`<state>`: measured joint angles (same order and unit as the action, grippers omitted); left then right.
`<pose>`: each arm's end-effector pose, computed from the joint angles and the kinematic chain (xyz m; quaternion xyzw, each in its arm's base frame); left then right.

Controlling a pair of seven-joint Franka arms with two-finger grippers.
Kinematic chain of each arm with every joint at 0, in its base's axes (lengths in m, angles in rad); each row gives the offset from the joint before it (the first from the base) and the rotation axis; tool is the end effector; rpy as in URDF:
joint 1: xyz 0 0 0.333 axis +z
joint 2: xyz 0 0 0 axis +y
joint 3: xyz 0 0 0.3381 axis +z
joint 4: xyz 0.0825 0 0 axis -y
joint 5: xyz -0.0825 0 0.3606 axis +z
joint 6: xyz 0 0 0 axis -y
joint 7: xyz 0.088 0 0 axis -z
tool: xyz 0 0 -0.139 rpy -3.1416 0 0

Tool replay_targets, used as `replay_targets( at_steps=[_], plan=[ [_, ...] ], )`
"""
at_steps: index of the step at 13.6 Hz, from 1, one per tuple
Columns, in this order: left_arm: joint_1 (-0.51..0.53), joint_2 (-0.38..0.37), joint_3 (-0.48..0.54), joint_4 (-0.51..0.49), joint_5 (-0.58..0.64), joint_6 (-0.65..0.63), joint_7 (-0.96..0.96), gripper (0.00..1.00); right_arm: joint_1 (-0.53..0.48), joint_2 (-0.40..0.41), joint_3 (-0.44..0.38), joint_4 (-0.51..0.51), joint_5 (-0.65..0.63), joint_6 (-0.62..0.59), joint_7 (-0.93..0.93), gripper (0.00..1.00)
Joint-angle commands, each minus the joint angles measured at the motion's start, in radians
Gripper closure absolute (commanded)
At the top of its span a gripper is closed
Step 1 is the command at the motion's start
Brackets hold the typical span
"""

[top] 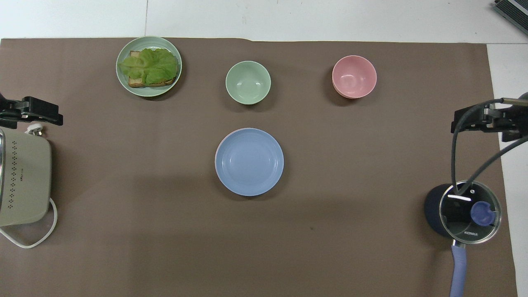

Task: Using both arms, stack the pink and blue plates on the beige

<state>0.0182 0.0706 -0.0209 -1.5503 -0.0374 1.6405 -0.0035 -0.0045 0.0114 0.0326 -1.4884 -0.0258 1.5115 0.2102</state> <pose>0.5611 -0.0061 0.5916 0.9998 0.0016 0.0097 0.0194 0.5297 0.0111 0.6401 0.9957 -0.0918 0.0073 0.0119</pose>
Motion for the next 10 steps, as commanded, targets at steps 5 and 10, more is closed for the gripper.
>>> replay_targets(
  at_steps=[5, 10],
  plan=[
    [0.006, -0.005, -0.005, -0.002, 0.016, -0.011, 0.011, 0.00, -0.009, -0.039, 0.012, -0.041, 0.000, -0.019, -0.035, 0.00],
    [0.006, -0.005, -0.005, -0.002, 0.016, -0.011, 0.011, 0.00, -0.008, -0.044, 0.012, -0.049, 0.001, -0.019, -0.032, 0.00]
  ],
)
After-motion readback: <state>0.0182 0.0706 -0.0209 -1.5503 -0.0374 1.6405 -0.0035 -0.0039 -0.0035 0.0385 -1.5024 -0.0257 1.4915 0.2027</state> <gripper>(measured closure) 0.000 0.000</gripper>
